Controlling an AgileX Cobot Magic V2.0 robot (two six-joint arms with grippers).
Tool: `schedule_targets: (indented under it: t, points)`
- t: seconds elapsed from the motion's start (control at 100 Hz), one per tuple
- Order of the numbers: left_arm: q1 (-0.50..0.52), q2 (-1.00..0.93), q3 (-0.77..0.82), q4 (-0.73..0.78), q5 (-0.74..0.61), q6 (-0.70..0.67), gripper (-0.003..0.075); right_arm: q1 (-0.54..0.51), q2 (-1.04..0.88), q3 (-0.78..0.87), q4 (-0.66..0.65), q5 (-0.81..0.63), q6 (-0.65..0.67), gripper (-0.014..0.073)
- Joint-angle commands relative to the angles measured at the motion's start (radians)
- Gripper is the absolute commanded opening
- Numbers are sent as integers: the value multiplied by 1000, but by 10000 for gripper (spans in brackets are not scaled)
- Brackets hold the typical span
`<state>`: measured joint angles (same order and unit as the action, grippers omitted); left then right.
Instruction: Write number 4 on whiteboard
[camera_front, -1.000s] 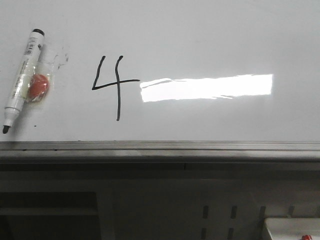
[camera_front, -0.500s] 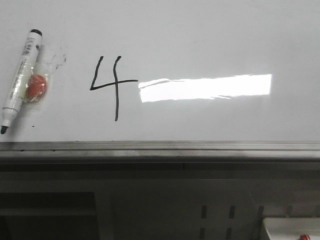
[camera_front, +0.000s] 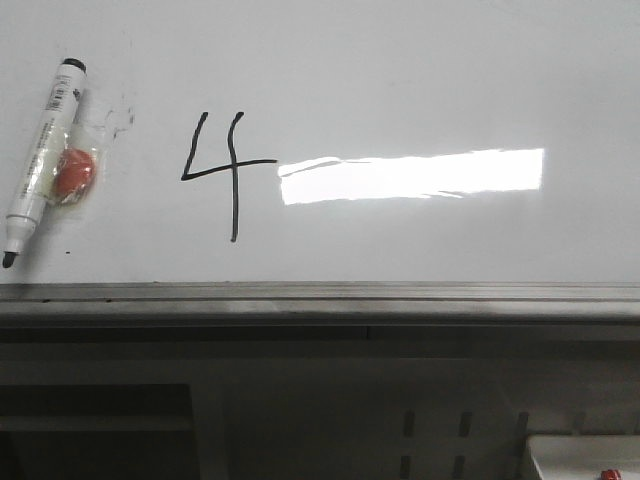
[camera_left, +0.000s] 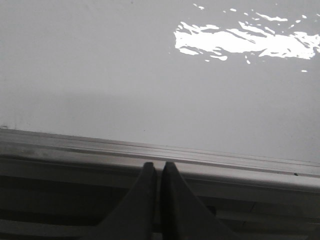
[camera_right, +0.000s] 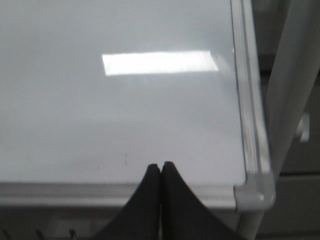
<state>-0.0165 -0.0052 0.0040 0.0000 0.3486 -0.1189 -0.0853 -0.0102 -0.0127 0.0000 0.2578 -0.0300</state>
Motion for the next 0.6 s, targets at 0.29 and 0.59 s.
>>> schedule_targets:
  t: [0.29, 0.59]
  points:
    - [1, -26, 35, 0, -35, -6, -13, -10, -14, 48, -33, 56, 62, -64]
    - [1, -26, 35, 0, -35, -6, -13, -10, -14, 48, -33, 56, 62, -64]
